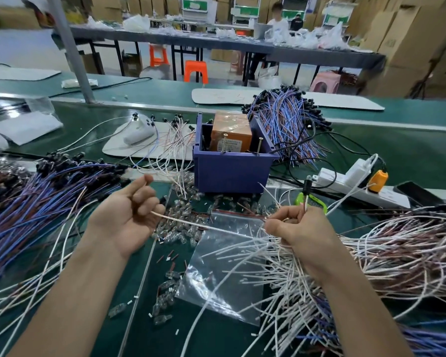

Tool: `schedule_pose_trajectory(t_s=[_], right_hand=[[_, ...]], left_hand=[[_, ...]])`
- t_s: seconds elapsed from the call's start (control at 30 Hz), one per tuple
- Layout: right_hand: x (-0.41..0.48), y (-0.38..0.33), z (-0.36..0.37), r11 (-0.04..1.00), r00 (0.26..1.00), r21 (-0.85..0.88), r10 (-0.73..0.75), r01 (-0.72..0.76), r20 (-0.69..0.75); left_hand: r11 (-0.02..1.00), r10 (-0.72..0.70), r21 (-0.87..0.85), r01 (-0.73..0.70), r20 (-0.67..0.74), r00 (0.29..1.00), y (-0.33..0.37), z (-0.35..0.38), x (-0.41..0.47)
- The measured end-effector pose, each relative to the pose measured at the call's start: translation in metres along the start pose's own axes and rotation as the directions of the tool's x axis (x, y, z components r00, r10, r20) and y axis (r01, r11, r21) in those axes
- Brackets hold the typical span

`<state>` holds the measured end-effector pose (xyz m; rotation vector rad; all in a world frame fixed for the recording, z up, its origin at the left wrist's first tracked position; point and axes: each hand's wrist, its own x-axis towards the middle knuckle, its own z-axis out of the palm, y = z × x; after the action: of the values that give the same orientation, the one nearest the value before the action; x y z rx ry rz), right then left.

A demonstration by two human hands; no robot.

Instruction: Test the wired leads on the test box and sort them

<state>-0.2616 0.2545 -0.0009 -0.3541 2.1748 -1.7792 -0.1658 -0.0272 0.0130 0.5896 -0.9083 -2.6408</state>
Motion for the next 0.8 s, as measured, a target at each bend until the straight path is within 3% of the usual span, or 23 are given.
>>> schedule_pose_trajectory(t_s=[0.3, 0.57, 0.8], right_hand=[[0.001, 0.001, 0.001, 1.0, 1.0, -0.016, -0.004, 0.004, -0.011], [0.001, 0.0, 0.004, 1.0, 1.0, 0.01, -0.013, 0.013, -0.02], [0.002, 0.004, 0.003, 1.0, 1.0, 0.019, -0.019, 0.02, -0.007]], left_hand=[[0.925, 0.153, 0.366, -0.102, -0.114, 0.982, -0.013, 0.007, -0.006], [0.803, 0.104, 0.582, -0.133, 0.083, 0.991, -0.027, 0.015, -0.01], [0.822, 0.02, 0.559, -0.104, 0.154, 0.988, -0.043, 0.019, -0.008]])
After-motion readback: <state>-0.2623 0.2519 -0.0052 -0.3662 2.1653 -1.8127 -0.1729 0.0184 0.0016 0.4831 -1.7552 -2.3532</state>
